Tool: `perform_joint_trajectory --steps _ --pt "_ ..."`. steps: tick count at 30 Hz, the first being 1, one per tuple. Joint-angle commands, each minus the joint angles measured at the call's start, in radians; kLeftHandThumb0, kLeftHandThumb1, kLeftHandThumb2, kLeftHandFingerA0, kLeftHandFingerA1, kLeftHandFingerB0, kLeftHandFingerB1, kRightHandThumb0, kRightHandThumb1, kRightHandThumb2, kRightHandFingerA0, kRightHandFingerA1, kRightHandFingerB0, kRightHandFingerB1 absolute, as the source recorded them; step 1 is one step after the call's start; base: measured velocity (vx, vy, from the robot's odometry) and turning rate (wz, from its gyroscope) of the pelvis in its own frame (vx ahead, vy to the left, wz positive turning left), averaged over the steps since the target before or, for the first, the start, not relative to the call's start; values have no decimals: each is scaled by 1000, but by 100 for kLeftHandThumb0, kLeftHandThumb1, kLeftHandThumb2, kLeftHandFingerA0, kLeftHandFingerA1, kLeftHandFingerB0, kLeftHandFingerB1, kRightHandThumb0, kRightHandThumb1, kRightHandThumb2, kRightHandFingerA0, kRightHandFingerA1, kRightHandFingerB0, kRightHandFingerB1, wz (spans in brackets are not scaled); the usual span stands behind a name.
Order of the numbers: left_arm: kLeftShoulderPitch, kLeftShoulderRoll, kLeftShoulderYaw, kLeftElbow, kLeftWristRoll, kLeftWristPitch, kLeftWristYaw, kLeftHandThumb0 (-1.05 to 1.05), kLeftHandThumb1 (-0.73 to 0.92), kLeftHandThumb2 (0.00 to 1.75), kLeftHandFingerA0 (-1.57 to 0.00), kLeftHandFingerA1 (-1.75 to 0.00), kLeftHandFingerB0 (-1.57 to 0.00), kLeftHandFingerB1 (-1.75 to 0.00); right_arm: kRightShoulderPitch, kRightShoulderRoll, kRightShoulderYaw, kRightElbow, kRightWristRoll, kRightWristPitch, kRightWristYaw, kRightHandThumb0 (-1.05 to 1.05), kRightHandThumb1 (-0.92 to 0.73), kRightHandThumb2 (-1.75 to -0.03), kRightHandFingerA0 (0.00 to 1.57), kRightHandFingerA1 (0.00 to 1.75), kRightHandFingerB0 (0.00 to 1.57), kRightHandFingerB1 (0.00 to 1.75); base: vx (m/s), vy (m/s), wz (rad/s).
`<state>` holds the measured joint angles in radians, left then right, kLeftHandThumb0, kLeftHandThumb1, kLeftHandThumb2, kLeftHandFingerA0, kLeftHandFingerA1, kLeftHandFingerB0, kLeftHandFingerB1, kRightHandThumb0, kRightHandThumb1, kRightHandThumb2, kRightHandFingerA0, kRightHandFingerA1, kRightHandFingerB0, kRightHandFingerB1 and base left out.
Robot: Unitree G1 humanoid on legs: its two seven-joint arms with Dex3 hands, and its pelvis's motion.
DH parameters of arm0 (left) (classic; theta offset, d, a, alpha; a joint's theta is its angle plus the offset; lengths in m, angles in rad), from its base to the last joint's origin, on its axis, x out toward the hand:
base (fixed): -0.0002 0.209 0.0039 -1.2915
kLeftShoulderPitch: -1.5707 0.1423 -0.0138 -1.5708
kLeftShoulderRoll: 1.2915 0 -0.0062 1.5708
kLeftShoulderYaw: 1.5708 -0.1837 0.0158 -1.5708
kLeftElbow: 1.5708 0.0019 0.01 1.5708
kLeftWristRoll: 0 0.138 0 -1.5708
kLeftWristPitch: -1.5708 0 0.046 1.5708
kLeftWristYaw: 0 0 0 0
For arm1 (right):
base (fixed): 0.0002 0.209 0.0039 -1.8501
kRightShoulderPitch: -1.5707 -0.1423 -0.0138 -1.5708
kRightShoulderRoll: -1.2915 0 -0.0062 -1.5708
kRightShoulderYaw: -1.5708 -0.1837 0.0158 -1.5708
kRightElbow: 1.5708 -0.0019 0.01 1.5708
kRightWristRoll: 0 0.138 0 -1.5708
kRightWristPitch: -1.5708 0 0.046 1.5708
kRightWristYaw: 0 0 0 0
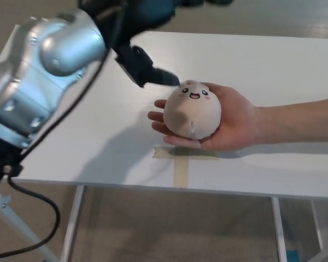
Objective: Use the left hand to take the pink dumpling toy on a person's hand and put it on the desk.
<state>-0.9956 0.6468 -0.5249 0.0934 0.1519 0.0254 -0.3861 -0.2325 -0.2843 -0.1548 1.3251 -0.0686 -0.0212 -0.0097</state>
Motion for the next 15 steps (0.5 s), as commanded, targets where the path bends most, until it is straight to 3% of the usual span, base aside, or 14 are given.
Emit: perform_joint_trajectory --steps 1,15 --pt "-59 -78 -198 198 331 125 -85 -25 29 84 -1 -49 0 -47 6 -8 0 3 3 19 13 -25 -66 -59 69 46 58 44 0 0 0" --pt "-36 -182 -258 289 409 173 -63 -25 29 84 0 -49 0 -47 8 -8 7 4 -3 22 18 -24 -66 -59 69 46 57 43 0 0 0"
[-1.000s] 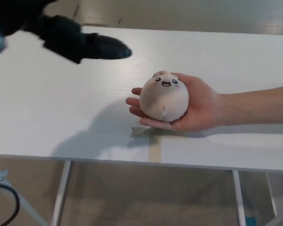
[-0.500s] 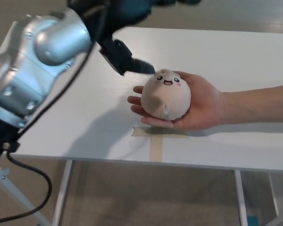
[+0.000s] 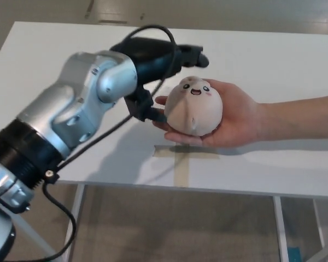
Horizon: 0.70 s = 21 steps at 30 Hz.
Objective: Use the left hand to take the pink dumpling toy on a person's hand and put it on the desk.
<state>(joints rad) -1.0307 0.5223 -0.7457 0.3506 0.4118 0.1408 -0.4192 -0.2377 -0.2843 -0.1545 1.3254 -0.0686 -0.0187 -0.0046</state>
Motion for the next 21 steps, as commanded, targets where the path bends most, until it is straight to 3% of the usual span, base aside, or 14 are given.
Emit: perform_joint_trajectory --steps 1,19,20,21 --pt "0 -61 -39 31 152 60 -32 -25 29 84 0 -49 0 -47 13 -8 7 3 -4 20 14 -24 -66 -59 69 46 57 43 0 0 0" --pt "15 -198 -13 130 229 40 -24 -25 29 83 0 -48 0 -47 -6 -1 12 0 5 32 1 -25 -66 -59 69 46 59 44 0 0 0" --pt "17 -200 -11 137 233 37 -22 -40 43 54 -18 -31 -15 -28 -6 -1 11 -1 6 32 2 -25 -66 -60 69 46 58 44 0 0 0" --pt "18 -203 -9 141 237 34 -20 -40 43 54 -18 -31 -15 -28 -6 -1 12 -1 5 31 3 -25 -66 -60 69 46 58 44 0 0 0"
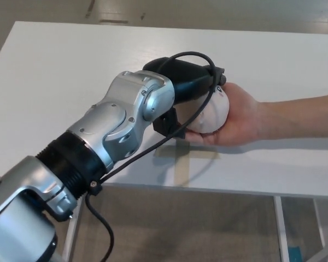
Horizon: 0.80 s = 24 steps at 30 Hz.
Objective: Use the left hand to take the pink dumpling toy on a person's hand and put it on the desk.
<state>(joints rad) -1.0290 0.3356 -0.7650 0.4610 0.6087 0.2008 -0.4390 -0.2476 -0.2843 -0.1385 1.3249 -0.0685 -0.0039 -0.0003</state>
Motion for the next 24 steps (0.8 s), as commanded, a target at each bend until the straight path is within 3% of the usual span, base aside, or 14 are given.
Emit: perform_joint_trajectory --steps 1,2,4,5,6,7,8,9,10,11,12,24 --pt "19 -20 11 40 45 -27 2 -40 44 54 -19 -31 -15 -28 3 -2 -5 0 5 15 2 -24 -66 -59 69 46 58 43 0 0 0" --pt "23 -22 13 45 48 -25 2 -46 38 61 -18 -36 -12 -33 3 -2 -5 0 5 15 5 -25 -66 -59 69 46 57 43 0 0 0" --pt "34 -31 22 60 44 -18 -1 -45 38 61 -35 -41 -13 -34 2 -4 -3 0 3 14 8 -25 -66 -59 69 46 57 43 0 0 0" --pt "36 -33 24 63 44 -18 -1 -45 38 61 -35 -41 -13 -34 2 -4 -3 0 2 13 8 -25 -66 -59 69 46 57 43 0 0 0" --pt "42 -37 30 71 42 -25 3 -32 48 55 -65 -52 -18 -29 2 -4 -3 0 3 12 8 -24 -66 -60 68 46 58 43 0 0 0" --pt "47 -40 35 77 39 -33 8 -32 48 55 -65 -52 -18 -29 3 -5 -4 0 3 11 9 -24 -66 -60 68 46 58 43 0 0 0" --pt "55 -50 42 89 33 -32 7 -33 58 83 -82 -124 -56 -52 2 -5 -4 -1 4 9 12 -24 -66 -59 68 46 58 44 0 0 0" --pt "56 -54 44 95 32 -32 7 -33 58 83 -82 -124 -56 -52 1 -6 -4 -1 4 9 13 -24 -66 -59 68 46 58 44 0 0 0" --pt "55 -61 45 105 38 -31 8 -24 66 60 -69 -157 -71 -43 -1 -6 -5 -1 5 9 14 -24 -66 -59 68 46 58 44 0 0 0" --pt "54 -65 46 108 45 -30 14 -31 65 50 -66 -165 -71 -41 -4 -7 -5 -2 4 10 14 -24 -66 -59 68 46 59 44 0 0 0" --pt "54 -68 48 108 48 -28 17 -19 70 57 -64 -164 -69 -44 -4 -7 -4 -2 3 10 13 -24 -66 -59 68 46 59 44 0 0 0" --pt "84 -62 69 67 92 -60 93 -21 67 62 -71 -145 -56 -42 -11 -7 4 -2 -5 9 5 -24 -66 -59 68 46 61 45 0 0 0"
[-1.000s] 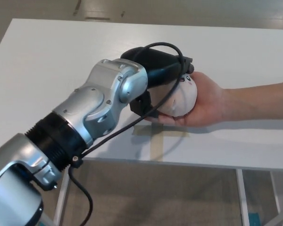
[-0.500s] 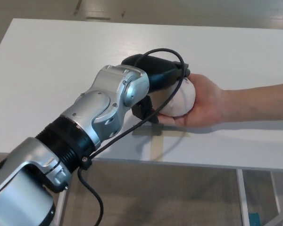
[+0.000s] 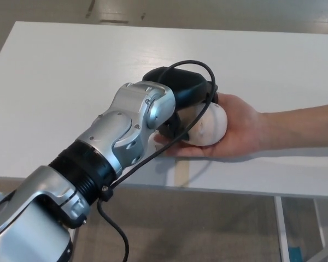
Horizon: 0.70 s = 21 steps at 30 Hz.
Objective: Use the left hand to take the pink dumpling toy on a person's hand and put it on the desk.
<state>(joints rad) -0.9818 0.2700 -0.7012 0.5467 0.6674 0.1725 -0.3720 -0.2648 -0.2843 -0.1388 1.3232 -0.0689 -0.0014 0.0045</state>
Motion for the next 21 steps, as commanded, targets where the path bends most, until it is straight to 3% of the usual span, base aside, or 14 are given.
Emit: perform_joint_trajectory --steps 1,15,16,19,20,21 --pt "40 5 8 -21 34 -34 28 -22 67 62 -71 -145 -57 -42 6 -7 6 0 -5 7 -1 -24 -66 -59 69 46 61 45 0 0 0" --pt "46 7 37 -11 45 -62 48 -22 66 60 -72 -145 -62 -43 3 -11 9 -1 -2 6 6 -26 -66 -60 68 46 61 45 0 0 0" --pt "47 7 38 -8 46 -64 50 -34 60 83 -82 -128 -57 -54 3 -11 9 -1 -2 7 7 -25 -65 -59 68 46 61 45 0 0 0" --pt "50 7 40 -7 47 -66 54 -35 60 83 -82 -128 -57 -54 3 -10 10 -1 -2 8 6 -25 -65 -59 68 46 61 45 0 0 0" --pt "51 8 42 -6 49 -70 55 -22 65 62 -71 -147 -69 -46 4 -10 12 -1 -4 8 6 -25 -65 -59 68 45 60 45 0 0 0" --pt "50 9 44 -5 50 -72 53 -23 66 59 -71 -146 -69 -45 4 -10 12 -1 -4 8 7 -25 -65 -59 67 45 60 44 0 0 0"
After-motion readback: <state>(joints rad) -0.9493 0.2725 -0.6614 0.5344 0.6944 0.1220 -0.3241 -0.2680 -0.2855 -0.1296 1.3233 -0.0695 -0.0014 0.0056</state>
